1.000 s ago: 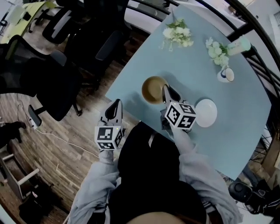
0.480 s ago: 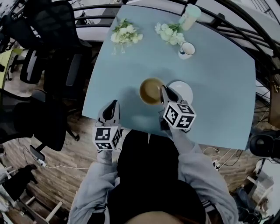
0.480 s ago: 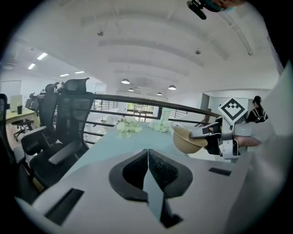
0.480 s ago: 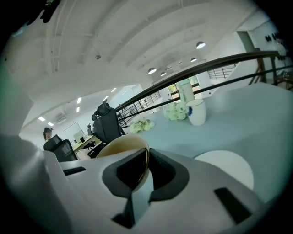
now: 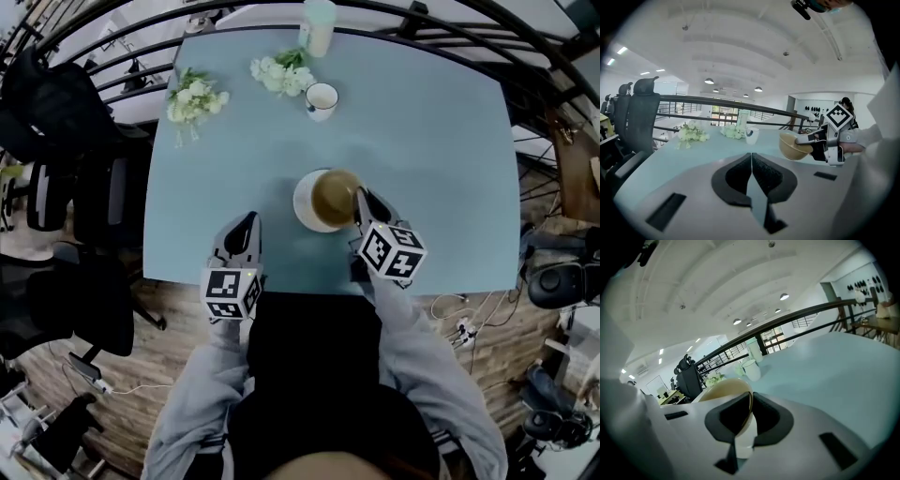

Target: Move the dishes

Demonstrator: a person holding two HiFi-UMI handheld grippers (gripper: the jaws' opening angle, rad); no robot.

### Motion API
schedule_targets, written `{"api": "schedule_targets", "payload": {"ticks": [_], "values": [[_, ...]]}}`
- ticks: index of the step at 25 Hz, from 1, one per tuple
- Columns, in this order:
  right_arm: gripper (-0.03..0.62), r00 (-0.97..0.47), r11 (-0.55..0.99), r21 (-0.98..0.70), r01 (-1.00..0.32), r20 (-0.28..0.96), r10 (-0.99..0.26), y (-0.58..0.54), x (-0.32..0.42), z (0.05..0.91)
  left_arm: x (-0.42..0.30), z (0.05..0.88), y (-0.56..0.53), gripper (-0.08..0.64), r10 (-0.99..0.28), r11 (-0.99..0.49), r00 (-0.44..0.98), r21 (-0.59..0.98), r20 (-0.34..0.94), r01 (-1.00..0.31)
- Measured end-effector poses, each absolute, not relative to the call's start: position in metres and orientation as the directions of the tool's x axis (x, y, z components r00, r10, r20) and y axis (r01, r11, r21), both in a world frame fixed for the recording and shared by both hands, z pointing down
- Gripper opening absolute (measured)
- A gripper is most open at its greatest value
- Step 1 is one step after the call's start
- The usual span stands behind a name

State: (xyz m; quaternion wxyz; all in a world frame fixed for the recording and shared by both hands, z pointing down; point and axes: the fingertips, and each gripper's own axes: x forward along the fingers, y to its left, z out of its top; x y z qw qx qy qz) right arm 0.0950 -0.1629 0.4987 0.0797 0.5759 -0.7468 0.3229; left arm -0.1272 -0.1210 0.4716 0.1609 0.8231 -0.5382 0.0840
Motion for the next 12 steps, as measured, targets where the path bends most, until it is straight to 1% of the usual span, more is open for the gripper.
{"api": "schedule_targets", "payload": {"ticks": [5, 12], "values": [[0.028, -0.317, 0.109, -0.394, -0.913, 0.513, -0.798, -0.160, 0.127, 0.512, -0.090, 0.472, -0.122, 0.017, -0.846, -0.384, 0.419, 0.167, 0.331, -0.908], [0.028, -0.379, 0.173, -0.390, -0.904, 0.546, -0.747, -0.168, 0.114, 0.536, -0.082, 0.484, -0.113, 0.017, -0.842, -0.341, 0.386, 0.182, 0.376, -0.922]]}}
